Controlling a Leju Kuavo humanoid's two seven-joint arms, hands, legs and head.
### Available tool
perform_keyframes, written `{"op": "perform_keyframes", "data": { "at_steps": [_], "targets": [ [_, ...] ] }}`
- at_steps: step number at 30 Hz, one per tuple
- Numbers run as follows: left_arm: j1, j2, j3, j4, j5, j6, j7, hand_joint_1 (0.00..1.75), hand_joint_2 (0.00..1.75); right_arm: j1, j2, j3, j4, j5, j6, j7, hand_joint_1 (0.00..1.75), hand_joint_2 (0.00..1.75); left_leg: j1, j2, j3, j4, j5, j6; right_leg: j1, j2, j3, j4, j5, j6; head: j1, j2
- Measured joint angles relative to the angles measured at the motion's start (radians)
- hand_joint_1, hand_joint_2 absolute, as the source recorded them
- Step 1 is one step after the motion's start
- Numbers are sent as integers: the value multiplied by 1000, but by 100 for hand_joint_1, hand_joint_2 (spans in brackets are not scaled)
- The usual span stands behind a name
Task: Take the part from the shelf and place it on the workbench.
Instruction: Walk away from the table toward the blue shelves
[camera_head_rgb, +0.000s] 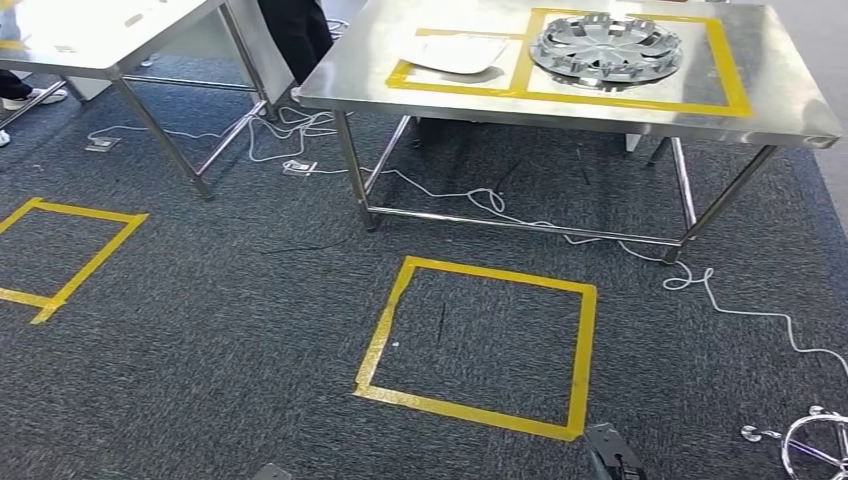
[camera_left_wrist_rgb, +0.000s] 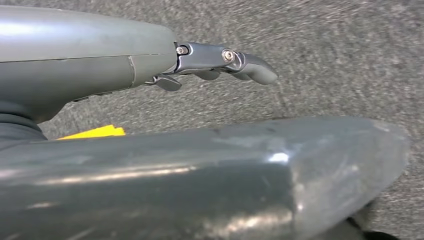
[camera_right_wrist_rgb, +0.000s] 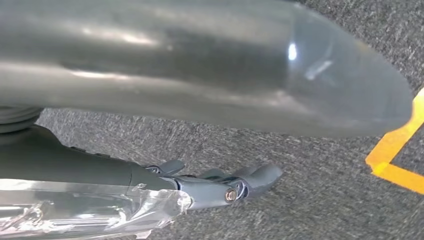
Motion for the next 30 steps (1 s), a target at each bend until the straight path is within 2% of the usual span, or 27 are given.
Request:
{"op": "perform_keyframes", "data": {
  "at_steps": [1,2,4,5,7,9,10,11,12,14,15,16,17,18,20,21,22,24,25,27,28,30],
  "targets": [
    [1,0,1,0,0,-1,0,0,0,0,0,0,0,0,0,0,0,0,2,1,-1,4,11,-2,-1,-8,0,0,0,1,0,0],
    [2,0,2,0,0,-1,0,0,0,-1,0,0,0,1,0,0,0,0,4,4,17,-31,38,-4,-1,-15,1,0,-1,2,0,0],
    [1,1,4,0,0,-1,0,0,0,-2,0,0,0,1,0,0,0,0,6,28,86,-155,98,-7,-2,-28,4,1,-5,10,0,0],
    [-2,0,4,0,0,-1,0,0,0,-2,0,0,0,2,0,0,0,0,5,41,115,-210,113,-3,0,-33,5,3,-8,17,-1,0],
    [-6,-1,5,0,0,-2,0,0,0,-2,0,0,0,2,0,0,0,0,1,56,139,-260,116,11,5,-44,7,4,-11,29,2,0],
    [-4,-1,6,0,-2,-2,0,0,0,-3,0,0,0,3,0,0,0,0,-2,42,137,-263,115,31,4,-54,12,0,-13,40,6,0],
    [-2,0,7,0,-3,-2,0,0,0,-4,0,0,0,4,0,-1,0,0,-2,35,138,-264,116,38,2,-48,11,5,-21,45,6,0],
    [-1,0,7,0,-4,-2,0,0,0,-5,0,0,0,5,0,-2,0,0,-2,28,138,-265,118,45,0,-36,3,29,-38,49,8,0],
    [-1,0,7,0,-4,-2,0,0,0,-5,1,0,0,5,1,-2,0,0,-1,20,138,-266,119,51,-1,-19,-18,76,-67,51,9,0],
    [-3,0,8,0,-6,-2,0,0,0,-2,1,0,0,5,1,-3,0,0,-3,4,137,-266,119,58,1,7,-83,215,-134,50,11,0],
    [-3,0,8,0,-7,-2,0,0,0,-1,1,0,0,6,1,-3,0,0,-5,-5,137,-265,119,60,3,11,-114,274,-153,48,12,0],
    [-2,0,8,0,-10,-2,0,0,0,-1,1,0,0,6,2,-3,0,0,-6,-16,138,-265,119,60,5,13,-131,302,-153,45,12,0],
    [-1,0,8,0,-11,-2,1,0,0,-1,1,0,0,7,2,-3,0,0,-7,-27,139,-265,118,60,6,16,-129,289,-133,41,12,0],
    [-1,1,8,0,-13,-2,1,0,0,-1,1,0,0,7,2,-3,0,0,-8,-39,141,-265,118,60,6,22,-108,237,-97,37,12,0],
    [-2,0,8,0,-13,-2,1,0,0,-1,1,0,0,9,2,-3,0,0,-9,-64,142,-263,118,57,5,60,-43,94,-29,27,11,0],
    [-3,0,8,0,-13,-2,1,0,0,-2,1,0,0,10,2,-3,0,0,-9,-74,141,-262,119,54,4,78,-20,43,-13,25,11,0],
    [-4,1,8,0,-13,-2,1,0,0,-2,1,0,0,11,2,-3,0,0,-8,-83,138,-262,120,48,4,89,-9,19,-9,24,11,0],
    [-2,1,8,0,-13,-2,0,0,0,-3,1,0,0,12,2,-3,0,0,-4,-100,132,-265,125,34,5,80,-5,11,-9,20,11,0],
    [0,2,8,0,-13,-2,0,0,0,-4,2,0,0,13,2,-3,0,0,-4,-95,130,-264,124,28,4,71,-3,8,-6,15,11,0],
    [1,3,8,0,-13,-2,0,0,0,-4,2,-1,0,14,2,-3,0,0,-6,-56,105,-216,91,17,1,49,1,-1,-2,3,6,0],
    [-1,3,8,0,-13,-1,0,0,0,-3,2,-1,0,14,2,-3,0,0,-6,-29,78,-162,60,13,2,36,3,-2,-2,0,4,0],
    [-4,3,8,0,-14,-2,0,0,0,-1,2,-1,0,15,2,-3,0,0,-3,-4,12,-34,5,5,3,8,3,-2,-4,-4,2,0]
  ]
}}
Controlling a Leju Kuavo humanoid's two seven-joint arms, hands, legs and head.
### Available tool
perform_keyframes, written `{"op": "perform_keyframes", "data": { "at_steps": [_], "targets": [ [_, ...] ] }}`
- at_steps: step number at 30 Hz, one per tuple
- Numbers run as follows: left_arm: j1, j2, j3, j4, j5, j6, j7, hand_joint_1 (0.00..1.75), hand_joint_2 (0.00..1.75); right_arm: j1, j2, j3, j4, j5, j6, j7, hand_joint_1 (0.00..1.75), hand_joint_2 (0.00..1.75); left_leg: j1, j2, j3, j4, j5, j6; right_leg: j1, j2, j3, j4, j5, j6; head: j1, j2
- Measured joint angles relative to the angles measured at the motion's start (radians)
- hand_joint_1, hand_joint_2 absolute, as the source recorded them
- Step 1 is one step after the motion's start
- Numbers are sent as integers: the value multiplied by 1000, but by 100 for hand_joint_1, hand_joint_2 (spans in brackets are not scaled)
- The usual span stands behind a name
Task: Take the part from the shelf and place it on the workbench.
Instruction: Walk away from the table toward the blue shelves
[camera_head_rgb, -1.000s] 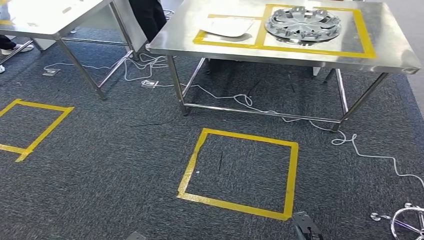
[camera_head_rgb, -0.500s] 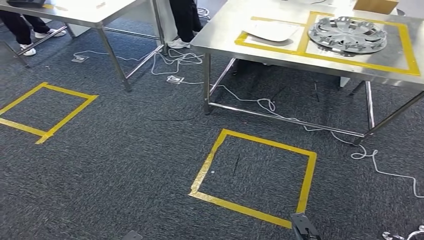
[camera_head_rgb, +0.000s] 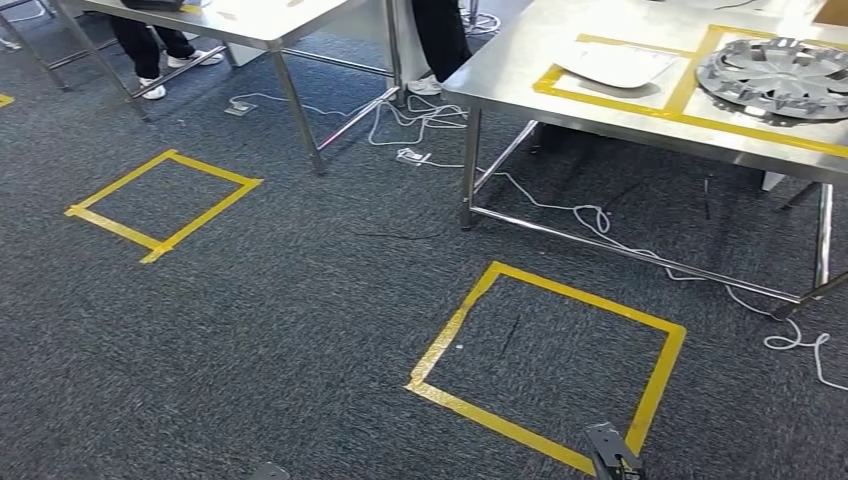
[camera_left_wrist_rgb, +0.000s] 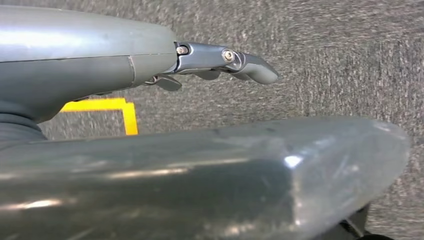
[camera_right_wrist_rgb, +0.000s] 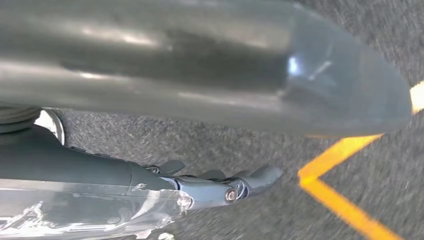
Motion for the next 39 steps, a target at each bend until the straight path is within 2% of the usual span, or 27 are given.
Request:
{"op": "perform_keyframes", "data": {
  "at_steps": [1,2,3,4,5,7,8,10,11,13,15,16,17,18,19,21,23,25,27,29,31,32,33,34,36,38,39],
  "targets": [
    [0,0,0,0,0,0,0,0,0,0,0,0,0,1,0,0,0,0,2,4,-19,36,-6,-3,0,-13,0,0,-1,0,0,0],
    [1,0,0,0,0,0,0,0,0,0,0,0,0,2,1,0,0,0,3,6,-19,36,7,-4,0,-25,1,0,-3,1,0,0],
    [2,0,0,0,-1,-1,0,0,0,-1,0,0,0,3,1,0,0,0,4,11,0,-1,36,-5,0,-36,4,0,-4,3,0,0],
    [2,0,0,0,-1,-1,0,0,0,-2,0,0,0,4,1,0,0,0,4,28,34,-62,71,-4,0,-46,7,0,-7,6,0,0],
    [0,0,0,0,-2,-1,0,0,0,-2,0,0,0,5,0,0,0,0,3,59,71,-131,97,-4,4,-56,10,2,-11,11,-2,0],
    [-5,-1,0,0,-2,-1,0,0,0,-1,0,0,0,6,0,-1,0,0,-1,101,117,-217,119,7,12,-75,16,4,-18,22,2,0],
    [-6,-1,0,0,-2,-1,0,0,0,-1,0,0,0,6,0,-1,0,0,-3,104,121,-230,117,14,15,-85,19,4,-21,26,4,0],
    [-3,-1,0,0,-2,-1,0,0,0,-4,0,0,0,6,0,-2,0,0,-4,80,118,-232,118,30,13,-97,25,4,-26,36,9,0],
    [-1,0,0,0,-2,-1,1,0,0,-5,0,0,0,6,0,-2,0,0,-3,68,118,-233,120,36,10,-84,21,17,-39,40,10,0],
    [-2,0,1,0,-2,-1,1,0,0,-3,0,0,0,6,0,-3,0,0,0,43,118,-236,124,48,6,-34,-17,107,-93,47,16,0],
    [-4,-1,1,0,-2,-1,1,0,0,1,0,1,0,6,0,-3,0,0,0,16,117,-236,124,53,6,-2,-83,245,-154,48,20,0],
    [-3,-1,1,0,-2,-1,1,0,0,2,0,1,0,6,0,-2,0,0,0,3,117,-235,125,54,6,4,-107,288,-164,48,21,0],
    [-2,0,1,0,-2,-1,1,0,0,2,0,1,0,6,0,-2,0,0,0,-11,118,-235,125,53,6,6,-115,295,-153,47,21,0],
    [0,0,1,0,-2,-1,1,0,0,2,0,1,0,6,0,-2,0,0,0,-25,119,-235,125,52,5,9,-104,263,-125,46,21,0],
    [0,0,1,0,-2,-1,1,0,0,1,0,1,0,6,0,-2,0,0,1,-39,120,-234,126,50,3,17,-78,200,-86,45,21,0],
    [-1,-1,1,0,-2,-1,1,0,0,0,0,1,1,6,0,-3,0,0,0,-64,118,-231,127,42,-4,60,-21,72,-32,43,21,0],
    [0,0,1,0,-2,-1,1,0,0,-1,0,1,1,6,0,-3,0,0,0,-84,111,-230,132,29,-6,85,1,22,-22,38,20,0],
    [5,1,1,0,-2,-1,1,0,0,-1,0,1,1,6,0,-2,0,0,4,-96,105,-234,138,16,-5,69,2,18,-19,26,20,0],
    [9,1,1,0,-2,-1,1,0,0,-2,0,0,1,6,0,-3,0,0,3,-65,89,-206,116,6,-5,48,4,11,-12,12,15,0],
    [5,1,1,0,-2,-1,1,0,0,-1,0,0,0,6,1,-3,0,0,1,-14,36,-97,55,-1,-3,22,5,7,-10,3,9,0],
    [2,-1,1,0,-2,-1,1,0,0,1,0,-1,0,6,1,-2,0,0,2,3,-23,24,6,-6,0,-6,5,6,-11,-1,8,0],
    [3,-1,1,0,-2,-1,1,0,0,1,0,-1,0,6,2,-2,0,0,2,5,-32,45,7,-6,1,-19,5,6,-12,-2,8,0],
    [4,-1,1,0,-2,-1,1,0,0,0,0,-1,0,6,1,-2,0,0,2,7,-22,29,26,-5,2,-32,6,6,-13,-1,8,0],
    [4,-1,1,0,-2,-1,1,0,0,-1,0,-1,0,6,0,-3,0,0,2,14,6,-22,57,-3,2,-43,8,6,-15,0,8,0],
    [2,-1,1,0,-2,0,1,0,0,-2,0,-2,0,6,-2,-4,0,0,-3,56,81,-155,109,4,6,-63,12,9,-21,8,7,0],
    [-2,-1,2,0,-2,1,1,0,0,-1,0,-2,0,6,-3,-5,0,0,-7,84,117,-226,121,15,13,-82,15,11,-26,18,9,0],
    [-3,-1,2,0,-1,2,1,0,0,-2,0,-2,0,6,-3,-5,0,0,-9,77,117,-234,119,19,14,-92,17,10,-28,23,11,0]
  ]
}}
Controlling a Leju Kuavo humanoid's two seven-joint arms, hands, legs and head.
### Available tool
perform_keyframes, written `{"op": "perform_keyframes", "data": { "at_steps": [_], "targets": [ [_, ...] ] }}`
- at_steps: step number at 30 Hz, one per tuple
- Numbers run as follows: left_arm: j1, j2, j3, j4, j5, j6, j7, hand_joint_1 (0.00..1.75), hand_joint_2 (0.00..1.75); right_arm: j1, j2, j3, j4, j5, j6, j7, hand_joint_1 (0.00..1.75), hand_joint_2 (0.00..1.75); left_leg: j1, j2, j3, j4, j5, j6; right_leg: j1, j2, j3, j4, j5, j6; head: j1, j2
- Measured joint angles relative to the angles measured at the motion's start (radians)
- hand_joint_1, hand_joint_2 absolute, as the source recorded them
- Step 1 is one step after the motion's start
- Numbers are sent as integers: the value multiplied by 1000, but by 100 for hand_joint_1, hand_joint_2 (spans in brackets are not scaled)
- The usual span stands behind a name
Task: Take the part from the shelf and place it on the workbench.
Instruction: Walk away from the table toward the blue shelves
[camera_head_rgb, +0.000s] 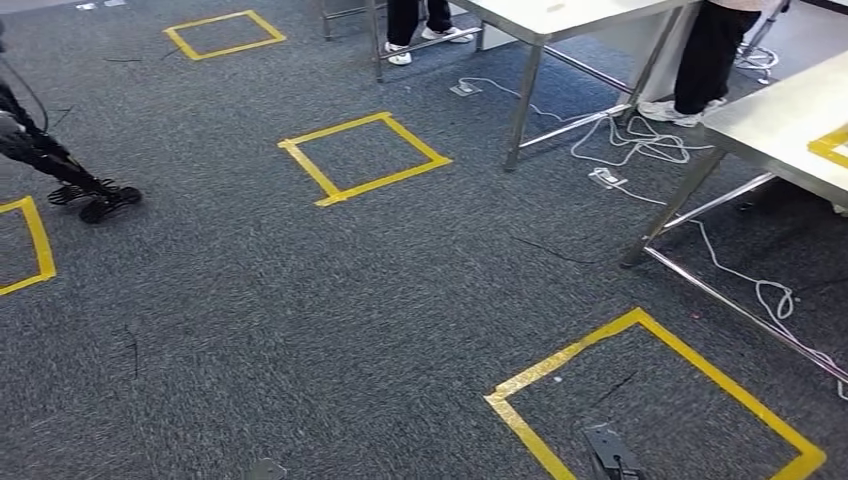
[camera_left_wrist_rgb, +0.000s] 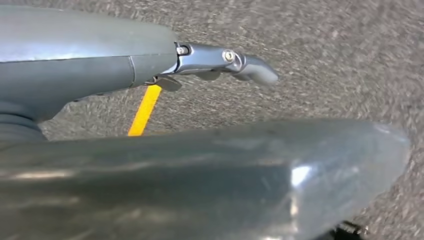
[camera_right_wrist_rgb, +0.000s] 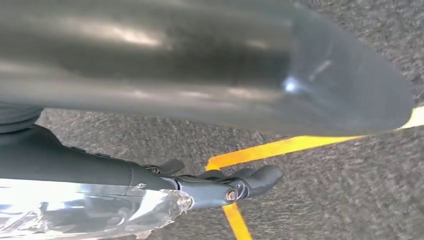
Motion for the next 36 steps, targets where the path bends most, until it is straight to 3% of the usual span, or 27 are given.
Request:
{"op": "perform_keyframes", "data": {
  "at_steps": [1,3,5,7,8,9,10,12,14,16,18,19,21,23,24,26,27,29,30,32,34,36],
  "targets": [
    [2,0,1,0,0,1,0,0,0,-1,0,0,0,0,0,0,0,0,1,-10,-1,0,2,6,-1,-6,2,-2,-2,5,2,0],
    [8,2,2,0,0,1,0,0,0,-4,0,0,0,0,0,-1,0,0,4,-29,0,-4,4,16,-5,25,-5,22,-24,15,4,0],
    [7,1,3,0,0,2,0,0,0,-2,1,0,0,1,0,-1,0,0,7,-50,1,-6,6,24,-7,78,-50,126,-82,21,8,0],
    [5,-1,4,0,0,2,0,0,0,2,1,0,0,1,0,0,0,0,7,-75,1,-5,6,28,-6,96,-116,259,-134,21,10,0],
    [5,-1,4,0,0,2,0,0,0,3,1,0,0,1,0,-1,0,0,7,-88,1,-5,6,29,-6,98,-135,290,-136,21,10,0],
    [7,-1,4,0,0,2,0,0,0,3,1,0,0,1,0,-1,0,0,7,-101,2,-5,6,28,-8,99,-135,281,-118,21,9,0],
    [7,-1,5,0,0,2,0,0,0,2,1,0,0,1,0,-1,0,0,8,-114,3,-4,7,27,-10,103,-116,232,-83,21,9,0],
    [7,-1,5,0,0,2,0,0,0,2,1,0,0,1,0,-1,0,0,9,-140,3,-1,7,19,-19,144,-54,93,-16,23,10,0],
    [5,-1,6,0,0,2,0,0,0,2,1,0,0,1,1,-1,0,0,9,-162,-4,1,11,7,-24,179,-20,19,5,19,10,0],
    [8,0,8,0,0,3,0,0,0,2,2,0,0,1,1,-1,0,0,13,-180,-11,-2,18,-6,-20,168,-18,14,6,8,9,0],
    [13,0,12,0,0,3,0,0,0,0,2,0,0,1,1,-1,0,0,13,-158,-21,13,7,-15,-19,148,-17,10,11,-7,7,0],
    [13,-1,13,0,0,3,0,0,0,0,1,-1,0,1,1,-1,0,0,12,-133,-38,48,-15,-18,-18,135,-16,7,13,-13,4,0],
    [8,-2,13,0,0,4,0,0,0,3,1,-1,0,1,1,-2,0,0,11,-85,-97,170,-80,-23,-14,108,-16,5,13,-22,-1,0],
    [8,-4,14,0,0,6,0,0,0,6,1,-1,0,1,1,-1,0,0,11,-73,-144,270,-114,-25,-10,81,-16,5,11,-25,-1,0],
    [9,-4,14,0,0,6,1,0,0,6,1,-1,0,1,2,-1,0,0,11,-72,-144,274,-105,-24,-9,68,-16,5,11,-25,-1,0],
    [11,-4,15,0,0,7,1,0,0,5,1,-1,0,1,2,-1,0,0,9,-57,-93,184,-50,-18,-7,46,-13,5,8,-24,-1,0],
    [10,-4,15,0,0,8,1,0,0,5,1,-2,0,1,2,0,0,0,7,-33,-56,119,-23,-14,-5,36,-11,5,6,-21,-2,0],
    [5,-4,16,0,0,8,1,0,0,5,1,-2,0,1,2,0,0,0,0,5,-6,25,-2,-5,1,18,-9,8,0,-12,-1,0],
    [4,-4,16,0,0,8,1,0,0,4,1,-2,0,1,2,0,0,0,-3,9,0,8,-3,0,4,8,-8,8,-2,-8,0,0],
    [7,-4,18,0,0,8,1,0,0,2,1,-3,0,2,3,0,0,0,-3,-11,0,0,-2,10,3,-4,-3,7,-6,2,1,0],
    [11,-3,20,0,0,8,3,0,0,0,1,-3,0,2,2,0,0,0,2,-31,3,-5,1,20,0,31,-17,45,-34,12,4,0],
    [9,-5,21,0,0,8,3,0,0,2,2,-4,0,2,2,-1,0,0,4,-52,5,-6,3,28,-2,81,-73,166,-94,18,8,0]
  ]
}}
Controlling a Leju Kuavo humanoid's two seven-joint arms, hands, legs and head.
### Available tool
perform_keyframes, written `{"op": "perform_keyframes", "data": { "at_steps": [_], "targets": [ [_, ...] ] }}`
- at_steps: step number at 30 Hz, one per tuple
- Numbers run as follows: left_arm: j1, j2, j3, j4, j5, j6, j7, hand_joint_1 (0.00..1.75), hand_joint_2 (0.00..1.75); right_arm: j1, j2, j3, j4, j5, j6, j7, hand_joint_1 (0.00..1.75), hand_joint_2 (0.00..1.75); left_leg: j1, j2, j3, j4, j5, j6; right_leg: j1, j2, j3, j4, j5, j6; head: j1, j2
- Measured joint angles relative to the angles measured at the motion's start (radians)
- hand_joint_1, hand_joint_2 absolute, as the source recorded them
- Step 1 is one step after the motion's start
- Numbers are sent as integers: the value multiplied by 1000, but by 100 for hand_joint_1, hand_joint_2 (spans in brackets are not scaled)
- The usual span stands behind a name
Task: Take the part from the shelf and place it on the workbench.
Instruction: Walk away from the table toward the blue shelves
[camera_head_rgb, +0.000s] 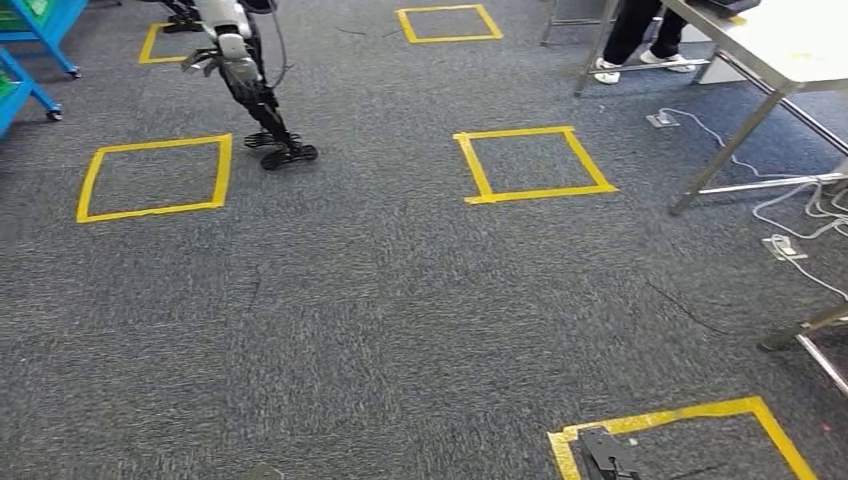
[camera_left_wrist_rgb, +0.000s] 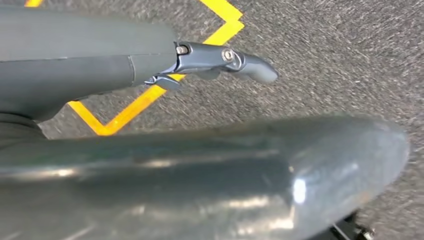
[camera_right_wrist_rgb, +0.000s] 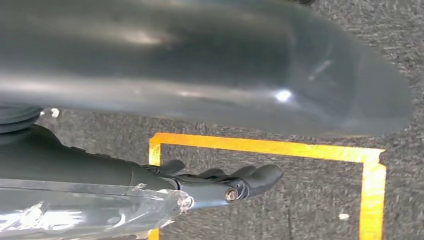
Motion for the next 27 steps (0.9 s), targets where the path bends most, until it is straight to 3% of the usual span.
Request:
{"op": "perform_keyframes", "data": {
  "at_steps": [2,3,5,7,9,11,13,15,17,18,19,20,22,24,26,27],
  "targets": [
    [-1,-1,0,0,0,0,0,0,0,4,0,-2,0,0,0,0,0,0,0,-24,0,0,0,3,-1,15,-63,116,-38,3,1,0],
    [0,-1,1,0,0,0,0,0,0,4,0,-2,0,0,0,0,0,0,0,-36,1,0,0,3,-1,17,-73,127,-30,4,1,0],
    [2,-1,1,0,0,-1,0,0,0,4,0,-4,0,0,0,0,0,0,2,-61,3,1,0,0,-6,28,-39,39,35,5,1,0],
    [0,-1,1,0,0,-2,0,0,0,3,0,-5,0,0,0,0,0,0,3,-86,2,6,-1,-9,-15,71,21,-92,90,6,1,0],
    [0,-1,1,0,0,-2,0,0,0,3,1,-7,0,0,0,0,0,0,3,-105,-4,7,3,-22,-18,97,47,-146,101,-2,1,0],
    [5,0,1,0,-1,-2,0,0,0,2,1,-8,0,0,0,0,0,0,7,-117,-10,3,8,-34,-15,82,48,-150,105,-18,1,0],
    [8,0,1,0,-2,-3,1,0,0,1,1,-10,0,1,0,0,0,0,7,-90,-25,31,-12,-43,-15,62,50,-157,111,-32,-3,0],
    [4,-1,1,0,-4,-4,1,0,0,3,0,-12,0,2,-1,0,0,0,4,-43,-75,134,-71,-48,-12,37,51,-161,113,-41,-7,0],
    [0,-2,1,0,-9,-5,2,0,0,5,0,-13,0,3,-1,1,0,0,5,-26,-134,254,-120,-51,-8,10,50,-162,112,-45,-8,0],
    [1,-2,1,0,-12,-5,2,0,0,5,0,-13,0,4,-1,1,0,0,5,-23,-145,278,-121,-51,-6,-2,51,-162,111,-46,-8,0],
    [2,-3,1,0,-14,-6,2,0,0,5,0,-13,0,5,-1,1,0,0,5,-20,-138,266,-104,-50,-5,-14,51,-161,110,-47,-8,0],
    [2,-3,1,0,-16,-6,2,0,0,4,0,-13,0,6,-1,1,0,0,4,-13,-112,221,-74,-47,-5,-24,53,-161,109,-46,-8,0],
    [0,-2,1,0,-17,-6,2,0,0,3,0,-14,0,8,-1,0,0,0,0,26,-39,89,-20,-41,-2,-43,57,-159,104,-40,-9,0],
    [-5,-2,1,0,-18,-6,2,0,0,2,0,-15,0,9,-1,0,0,0,-7,54,0,12,-4,-33,3,-60,60,-158,99,-30,-7,0],
    [-4,-1,1,0,-18,-7,2,0,0,-1,0,-16,0,10,-1,-1,0,0,-9,42,1,3,-6,-22,4,-78,64,-161,97,-20,-6,0],
    [-2,-1,2,0,-18,-7,2,0,0,-3,0,-16,0,10,-1,-1,0,0,-7,33,2,0,-4,-17,3,-74,64,-158,92,-14,-5,0]
  ]
}}
